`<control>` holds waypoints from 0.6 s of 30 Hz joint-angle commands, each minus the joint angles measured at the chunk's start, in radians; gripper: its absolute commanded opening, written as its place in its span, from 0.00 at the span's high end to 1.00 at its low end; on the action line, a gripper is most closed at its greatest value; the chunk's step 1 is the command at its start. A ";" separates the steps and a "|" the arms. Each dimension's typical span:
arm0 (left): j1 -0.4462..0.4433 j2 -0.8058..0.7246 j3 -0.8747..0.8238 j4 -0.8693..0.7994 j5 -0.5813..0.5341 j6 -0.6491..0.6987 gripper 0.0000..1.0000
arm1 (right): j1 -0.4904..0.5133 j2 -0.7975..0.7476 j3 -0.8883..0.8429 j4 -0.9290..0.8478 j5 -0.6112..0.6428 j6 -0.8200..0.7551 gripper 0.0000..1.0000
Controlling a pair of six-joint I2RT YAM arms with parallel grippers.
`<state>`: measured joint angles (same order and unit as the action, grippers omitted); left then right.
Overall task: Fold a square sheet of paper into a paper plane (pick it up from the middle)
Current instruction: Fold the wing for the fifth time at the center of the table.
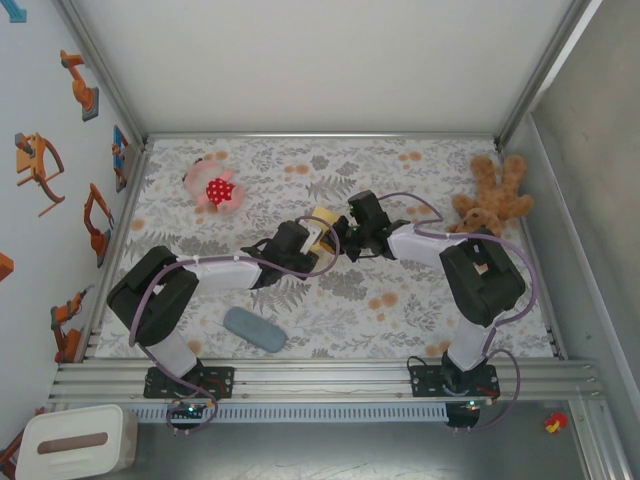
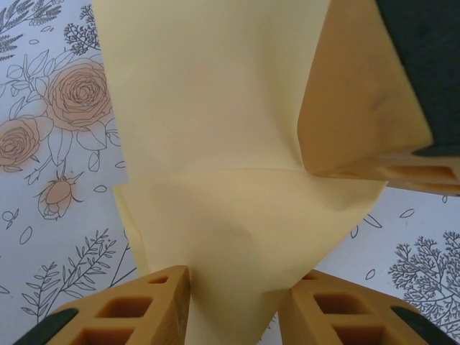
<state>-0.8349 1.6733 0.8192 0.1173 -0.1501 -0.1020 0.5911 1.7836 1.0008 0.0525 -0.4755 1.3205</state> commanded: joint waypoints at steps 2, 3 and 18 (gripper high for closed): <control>-0.022 -0.011 0.000 0.022 -0.033 0.049 0.56 | -0.006 -0.002 0.032 -0.034 -0.019 0.012 0.99; -0.030 -0.011 0.000 0.023 -0.052 0.060 0.55 | -0.007 -0.003 0.034 -0.038 -0.022 0.014 0.99; -0.105 0.016 -0.008 0.105 -0.200 0.177 0.60 | -0.024 0.010 0.044 -0.060 -0.067 0.028 1.00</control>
<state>-0.9279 1.6760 0.8104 0.1722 -0.3447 0.0349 0.5632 1.7836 1.0149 0.0113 -0.5217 1.3388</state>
